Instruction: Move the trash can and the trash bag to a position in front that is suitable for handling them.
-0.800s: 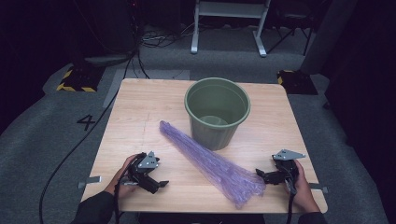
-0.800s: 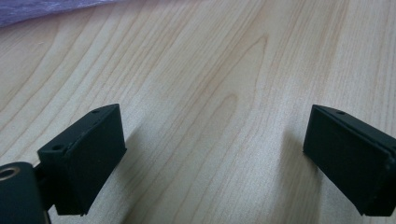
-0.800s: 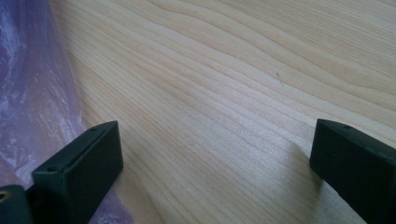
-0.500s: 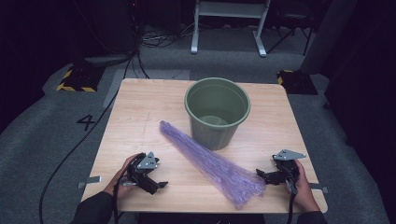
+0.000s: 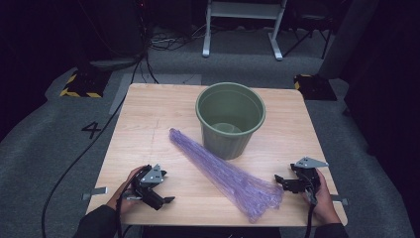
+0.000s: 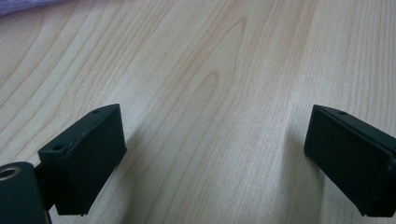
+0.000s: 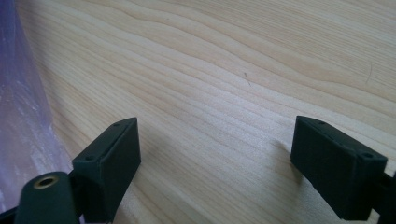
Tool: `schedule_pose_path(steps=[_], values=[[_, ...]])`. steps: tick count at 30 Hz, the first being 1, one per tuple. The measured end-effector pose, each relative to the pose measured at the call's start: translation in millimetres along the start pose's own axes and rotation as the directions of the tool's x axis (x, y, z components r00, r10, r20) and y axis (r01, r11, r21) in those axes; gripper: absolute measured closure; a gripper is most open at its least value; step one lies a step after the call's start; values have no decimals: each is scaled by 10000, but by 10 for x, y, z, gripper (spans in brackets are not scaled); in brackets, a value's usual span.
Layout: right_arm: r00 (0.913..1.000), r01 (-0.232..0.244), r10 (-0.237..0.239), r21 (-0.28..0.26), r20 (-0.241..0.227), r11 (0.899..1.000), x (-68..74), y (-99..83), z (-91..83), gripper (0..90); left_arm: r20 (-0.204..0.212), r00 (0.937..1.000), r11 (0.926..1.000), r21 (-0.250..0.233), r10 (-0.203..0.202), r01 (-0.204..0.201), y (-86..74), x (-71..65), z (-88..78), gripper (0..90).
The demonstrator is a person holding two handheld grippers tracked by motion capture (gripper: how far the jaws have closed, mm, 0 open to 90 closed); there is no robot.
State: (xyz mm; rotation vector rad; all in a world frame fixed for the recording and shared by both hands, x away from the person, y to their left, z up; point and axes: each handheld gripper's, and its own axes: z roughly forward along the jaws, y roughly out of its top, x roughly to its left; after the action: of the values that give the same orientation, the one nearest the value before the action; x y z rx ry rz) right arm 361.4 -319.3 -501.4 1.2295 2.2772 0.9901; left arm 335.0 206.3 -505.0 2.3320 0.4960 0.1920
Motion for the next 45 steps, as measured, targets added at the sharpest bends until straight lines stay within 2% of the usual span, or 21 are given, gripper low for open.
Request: schedule_pose_path(steps=[7,12,13,16,20,23,24,25,34,37,41,45], values=[[9995,-149,160,-375,284,9992,17,7,-76,188,-33,10000,10000,13,-50,50,3,1,6,35],[9996,-283,277,-825,-78,9962,-10,36,-141,187,-77,9999,10000,-2,-68,68,-1,-4,3,35],[9994,-221,186,-1223,-294,9922,-14,64,-189,186,-111,9999,9999,-3,-116,116,-4,-8,0,35],[9997,37,-75,-1449,-251,9894,-7,127,-227,198,-180,9997,9998,30,-188,188,-4,-14,0,29],[9981,477,-530,-1562,-299,9866,21,277,-242,197,-236,9994,9997,45,-247,248,-3,-16,4,19],[9950,748,-847,-1704,-519,9825,58,408,-238,191,-236,9994,9997,48,-250,251,-2,-15,4,16],[9950,748,-847,-1704,-519,9825,58,408,-238,191,-236,9994,9997,48,-250,251,-2,-15,4,17],[9917,961,-1094,-1752,-674,9798,83,498,-217,185,-234,9994,9996,67,-257,259,-2,-14,4,15],[9719,1796,-2015,-1694,-1220,9690,227,926,-97,166,-297,9990,9995,73,-319,321,-1,-14,5,13],[9707,1689,-1950,-1789,-1403,9693,243,1037,-39,170,-297,9991,9995,65,-311,313,-1,-13,6,13],[9654,1866,-2139,-1775,-1494,9663,280,1153,35,169,-293,9991,9995,73,-318,320,-1,-13,5,13],[9610,1829,-2169,-1941,-1716,9638,296,1229,80,169,-306,9990,9995,71,-319,321,0,-10,6,14]])
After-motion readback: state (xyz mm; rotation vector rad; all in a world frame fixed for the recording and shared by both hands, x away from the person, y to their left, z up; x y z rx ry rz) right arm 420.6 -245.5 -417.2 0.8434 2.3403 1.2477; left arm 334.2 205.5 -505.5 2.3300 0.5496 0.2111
